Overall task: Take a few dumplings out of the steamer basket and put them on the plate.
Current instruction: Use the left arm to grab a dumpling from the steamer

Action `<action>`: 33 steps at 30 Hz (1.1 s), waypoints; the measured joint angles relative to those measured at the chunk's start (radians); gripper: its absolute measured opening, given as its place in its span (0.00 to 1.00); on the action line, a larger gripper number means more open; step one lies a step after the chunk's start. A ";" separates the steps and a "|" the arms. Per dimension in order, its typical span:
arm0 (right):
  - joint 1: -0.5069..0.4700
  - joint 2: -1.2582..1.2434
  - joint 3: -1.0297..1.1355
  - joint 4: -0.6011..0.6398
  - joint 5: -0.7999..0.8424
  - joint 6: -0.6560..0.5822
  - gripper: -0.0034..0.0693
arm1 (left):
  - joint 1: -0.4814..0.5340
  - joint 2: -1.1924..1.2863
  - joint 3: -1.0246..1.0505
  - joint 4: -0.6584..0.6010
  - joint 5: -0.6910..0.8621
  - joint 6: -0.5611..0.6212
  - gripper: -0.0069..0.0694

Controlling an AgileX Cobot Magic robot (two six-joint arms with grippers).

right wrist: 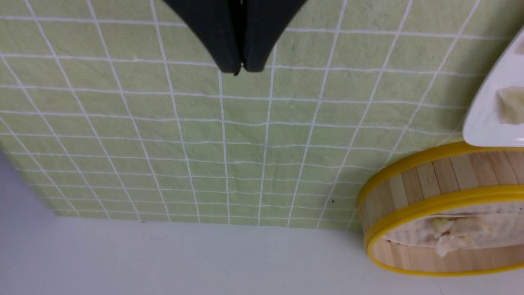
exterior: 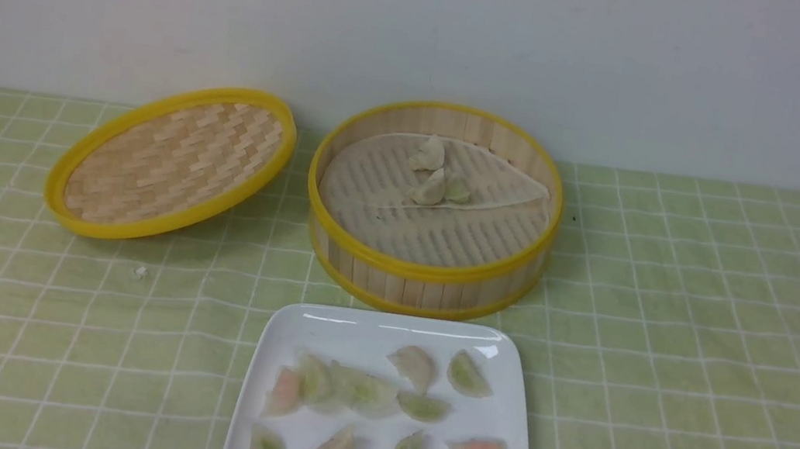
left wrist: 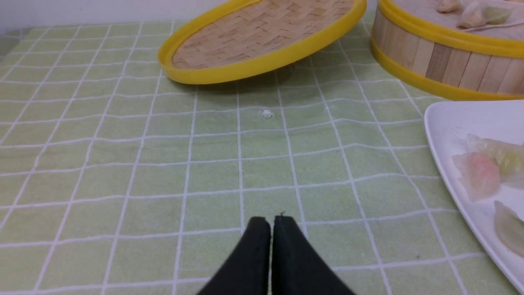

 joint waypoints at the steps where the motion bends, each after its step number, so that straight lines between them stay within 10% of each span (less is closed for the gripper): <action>1: 0.000 0.000 0.000 0.000 0.000 0.000 0.03 | 0.000 0.000 0.001 -0.008 -0.023 -0.012 0.08; 8: 0.000 0.000 0.006 0.053 -0.043 0.021 0.03 | 0.000 0.000 0.002 -0.216 -0.233 -0.145 0.08; 16: 0.000 0.000 0.011 0.506 -0.312 0.211 0.03 | 0.000 0.000 0.002 -0.507 -0.541 -0.218 0.08; 22: 0.000 0.000 0.011 0.588 -0.390 0.193 0.03 | 0.000 0.000 -0.053 -0.593 -0.735 -0.243 0.08; 33: 0.000 0.195 -0.457 0.478 0.021 0.056 0.03 | 0.000 0.501 -0.817 -0.222 0.058 -0.168 0.08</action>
